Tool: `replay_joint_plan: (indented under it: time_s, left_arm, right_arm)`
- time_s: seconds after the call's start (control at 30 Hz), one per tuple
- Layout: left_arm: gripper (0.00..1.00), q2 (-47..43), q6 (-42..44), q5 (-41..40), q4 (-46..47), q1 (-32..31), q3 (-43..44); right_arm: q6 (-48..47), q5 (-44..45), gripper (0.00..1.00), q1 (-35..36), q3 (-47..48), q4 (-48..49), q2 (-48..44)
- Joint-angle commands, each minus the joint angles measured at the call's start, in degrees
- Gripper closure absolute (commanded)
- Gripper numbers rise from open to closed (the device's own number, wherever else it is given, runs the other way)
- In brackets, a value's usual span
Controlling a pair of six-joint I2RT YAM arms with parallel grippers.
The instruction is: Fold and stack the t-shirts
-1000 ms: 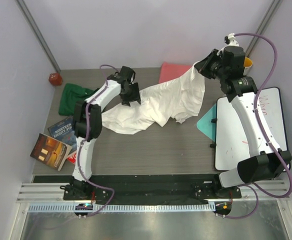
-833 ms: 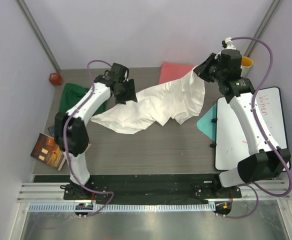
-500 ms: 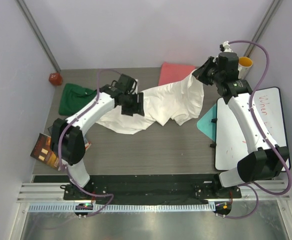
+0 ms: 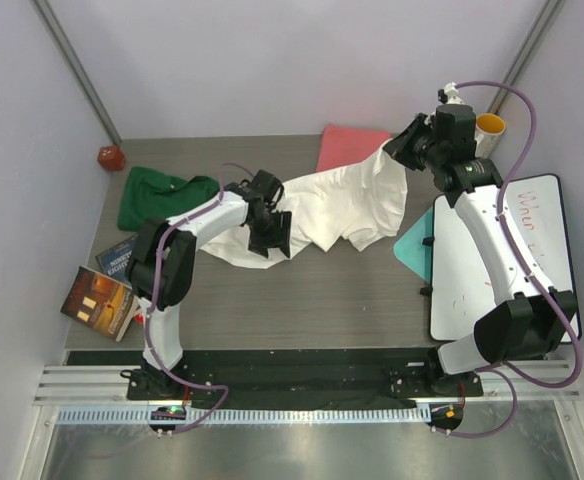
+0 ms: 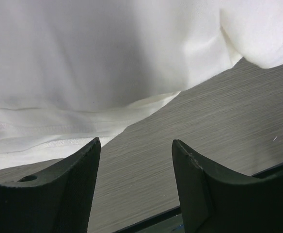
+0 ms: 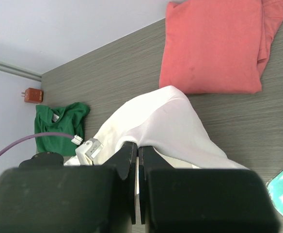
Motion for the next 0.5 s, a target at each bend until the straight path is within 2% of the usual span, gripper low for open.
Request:
replay_joint_plan:
  time_s: [0.0,0.47]
  left_arm:
    - [0.39,0.8,1.8,0.8,1.2,-0.3,2.8]
    - [0.39,8.8,3.0,-0.2,-0.5,-2.3,8.0]
  right_arm:
    - [-0.3,0.6,0.99,-0.2,-0.1,1.6,-2.2]
    - [-0.3,1.1,0.99,-0.3,-0.1,1.3,-1.8]
